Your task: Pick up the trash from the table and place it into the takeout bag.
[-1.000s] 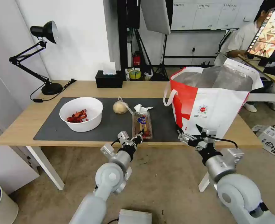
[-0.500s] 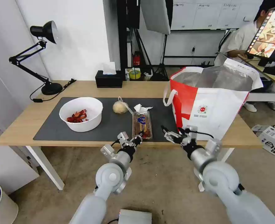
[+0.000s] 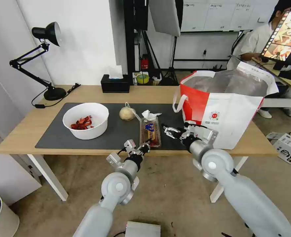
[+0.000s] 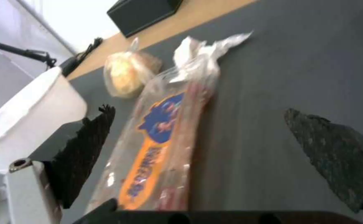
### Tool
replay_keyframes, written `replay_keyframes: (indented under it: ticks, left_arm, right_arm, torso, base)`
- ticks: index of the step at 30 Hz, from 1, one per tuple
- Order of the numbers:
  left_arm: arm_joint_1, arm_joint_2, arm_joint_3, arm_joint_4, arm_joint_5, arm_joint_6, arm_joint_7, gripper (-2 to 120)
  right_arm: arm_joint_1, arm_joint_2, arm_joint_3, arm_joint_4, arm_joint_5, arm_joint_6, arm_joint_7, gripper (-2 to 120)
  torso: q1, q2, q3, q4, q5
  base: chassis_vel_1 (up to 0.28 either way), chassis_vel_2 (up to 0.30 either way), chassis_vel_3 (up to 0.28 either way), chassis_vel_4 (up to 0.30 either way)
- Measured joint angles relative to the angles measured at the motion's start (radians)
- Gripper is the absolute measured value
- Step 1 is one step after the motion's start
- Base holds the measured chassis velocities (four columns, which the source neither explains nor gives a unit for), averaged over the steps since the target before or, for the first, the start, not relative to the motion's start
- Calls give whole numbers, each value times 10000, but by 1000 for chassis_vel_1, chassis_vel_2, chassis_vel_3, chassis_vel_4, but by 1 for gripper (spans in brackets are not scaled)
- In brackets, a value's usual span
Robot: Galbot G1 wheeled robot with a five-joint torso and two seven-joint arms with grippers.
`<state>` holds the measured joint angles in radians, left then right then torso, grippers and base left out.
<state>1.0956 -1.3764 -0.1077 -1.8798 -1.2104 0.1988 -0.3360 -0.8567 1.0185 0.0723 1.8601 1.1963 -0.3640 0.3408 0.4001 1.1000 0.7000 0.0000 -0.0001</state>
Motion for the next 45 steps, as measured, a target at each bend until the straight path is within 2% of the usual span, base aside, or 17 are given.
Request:
replay_keyframes:
  ticks: [3,11,18,22,24,26,28,29,32,34,36,37,40,44,45]
  left_arm:
    - [-8,68,-23,-50,0,-1,-1,0]
    - [-5,108,-17,-98,-2,-3,-2,0]
    - [49,132,-15,-160,-4,-5,-3,0]
    - [57,152,-29,-177,-5,-8,-3,0]
    - [59,158,-42,-190,-5,-12,-3,0]
    - [59,159,-44,-189,-5,-14,-3,0]
    - [59,160,-45,-190,-6,-17,-3,0]
    - [59,160,-45,-190,-6,-17,-3,0]
    - [59,160,-43,-199,-6,-21,-3,0]
    - [59,160,-41,-204,-6,-21,-2,0]
    - [59,161,-40,-218,-6,-23,-2,0]
    - [59,161,-40,-218,-6,-23,-2,0]
    - [88,167,-50,-230,-6,-28,-1,0]
    - [108,169,-64,-236,-6,-29,0,0]
    - [116,173,-73,-236,-5,-31,1,0]
  right_arm:
    - [300,419,-298,-294,435,-254,287,100]
    - [701,768,-615,-872,688,-478,513,100]
    - [969,1155,-806,-1336,721,-555,592,97]
    - [1096,1341,-882,-1473,712,-555,659,91]
    - [1181,1436,-928,-1563,703,-555,708,80]
    - [1193,1446,-938,-1572,702,-555,716,76]
    - [1245,1473,-979,-1616,699,-555,749,65]
    - [1245,1473,-979,-1616,699,-555,749,65]
    - [1300,1498,-1037,-1694,706,-556,768,50]
    - [1311,1509,-1048,-1725,708,-556,771,46]
    - [1314,1550,-1062,-1781,703,-556,776,34]
    - [1314,1550,-1062,-1781,703,-556,776,34]
    - [1289,1591,-1062,-1785,695,-556,788,21]
    - [1260,1622,-1061,-1791,682,-554,793,11]
    - [1241,1637,-1061,-1805,669,-551,793,5]
  torso:
    - [0,-1,0,0,0]
    - [0,0,0,0,-1]
    - [0,-1,0,0,0]
    - [0,-1,0,0,1]
    - [0,-1,0,0,0]
    - [0,-1,0,0,0]
    - [0,-1,0,0,0]
    - [0,-1,0,0,0]
    - [0,-1,0,0,0]
    - [-1,-1,-1,0,0]
    - [-1,-1,-1,0,1]
    - [-1,-1,-1,0,1]
    - [-1,-1,-1,0,1]
    - [-2,0,-1,0,1]
    - [-2,-1,-1,0,1]
  base:
    - [0,0,0,0]
    - [0,0,0,0]
    - [0,0,0,0]
    - [0,0,0,0]
    - [0,0,0,0]
    - [0,0,0,0]
    - [0,0,0,0]
    - [0,0,0,0]
    - [0,0,0,0]
    - [0,0,0,0]
    - [0,0,0,0]
    - [0,0,0,0]
    - [0,0,0,0]
    - [0,0,0,0]
    - [0,0,0,0]
